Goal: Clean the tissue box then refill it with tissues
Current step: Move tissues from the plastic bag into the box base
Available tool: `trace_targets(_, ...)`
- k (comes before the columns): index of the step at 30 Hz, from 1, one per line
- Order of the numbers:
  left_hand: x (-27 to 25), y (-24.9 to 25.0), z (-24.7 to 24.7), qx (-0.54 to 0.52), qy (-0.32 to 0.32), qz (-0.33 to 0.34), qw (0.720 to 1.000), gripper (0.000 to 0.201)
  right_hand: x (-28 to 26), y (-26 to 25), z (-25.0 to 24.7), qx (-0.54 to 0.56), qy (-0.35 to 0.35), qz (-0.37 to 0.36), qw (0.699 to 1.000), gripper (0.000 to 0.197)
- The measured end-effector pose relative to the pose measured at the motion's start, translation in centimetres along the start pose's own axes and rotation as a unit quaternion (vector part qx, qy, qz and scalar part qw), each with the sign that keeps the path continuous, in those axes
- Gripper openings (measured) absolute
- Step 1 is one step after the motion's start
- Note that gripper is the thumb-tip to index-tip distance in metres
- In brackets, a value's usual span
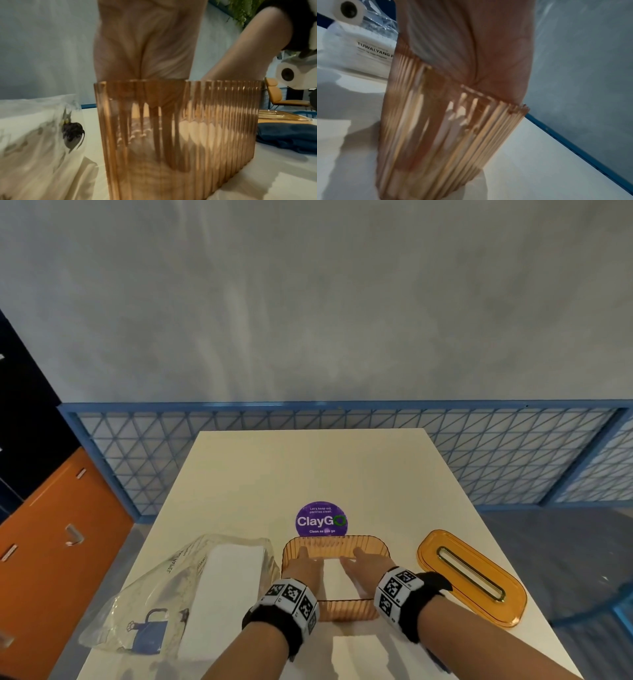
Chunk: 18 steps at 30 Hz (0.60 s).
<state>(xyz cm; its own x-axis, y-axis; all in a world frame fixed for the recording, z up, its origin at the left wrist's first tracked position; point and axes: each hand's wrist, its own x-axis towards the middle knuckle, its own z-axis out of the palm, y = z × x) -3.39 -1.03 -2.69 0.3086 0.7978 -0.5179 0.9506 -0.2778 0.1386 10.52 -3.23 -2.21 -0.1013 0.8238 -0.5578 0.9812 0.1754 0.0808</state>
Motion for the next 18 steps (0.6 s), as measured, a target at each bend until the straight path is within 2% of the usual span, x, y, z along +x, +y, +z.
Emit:
trace_targets(4, -0.1, 0.1, 0.1, 0.020, 0.008, 0.000, 1.000, 0.044, -0.2, 0.0, -0.2, -0.007, 0.002, -0.009, 1.000, 0.062)
trace_targets(6, -0.4, 0.1, -0.1, 0.010, 0.001, 0.002, 1.000, 0.043, -0.4, 0.1, -0.3, -0.010, -0.006, -0.019, 1.000, 0.052)
trace_targets(8, -1.1, 0.1, -0.6, -0.018, 0.007, 0.019, 1.000, 0.043, -0.7, 0.5, -0.6, 0.000, 0.017, -0.026, 1.000, 0.038)
trace_targets(10, -2.3, -0.2, -1.1, -0.087, 0.069, 0.047, 0.993, 0.044, -1.4, 1.3, -1.0, 0.062, 0.075, -0.032, 0.995, 0.037)
trace_targets(12, -4.1, -1.5, -1.5, -0.179, 0.180, 0.045, 0.966, 0.041, -2.1, 2.3, -1.5, 0.136, 0.165, -0.023, 0.977, 0.039)
trace_targets(15, -6.4, -5.1, -1.1, -0.269, 0.317, -0.048, 0.908, 0.034, -2.8, 3.6, -0.8, 0.228, 0.271, 0.021, 0.935, 0.038)
trace_targets(16, -6.9, -6.2, -0.6, -0.281, 0.331, -0.089, 0.896, 0.033, -2.7, 3.9, -0.2, 0.252, 0.279, 0.044, 0.926, 0.038)
trace_targets(18, -7.4, -7.8, 0.5, -0.278, 0.304, -0.162, 0.897, 0.035, -2.1, 4.3, 1.1, 0.307, 0.255, 0.089, 0.912, 0.040)
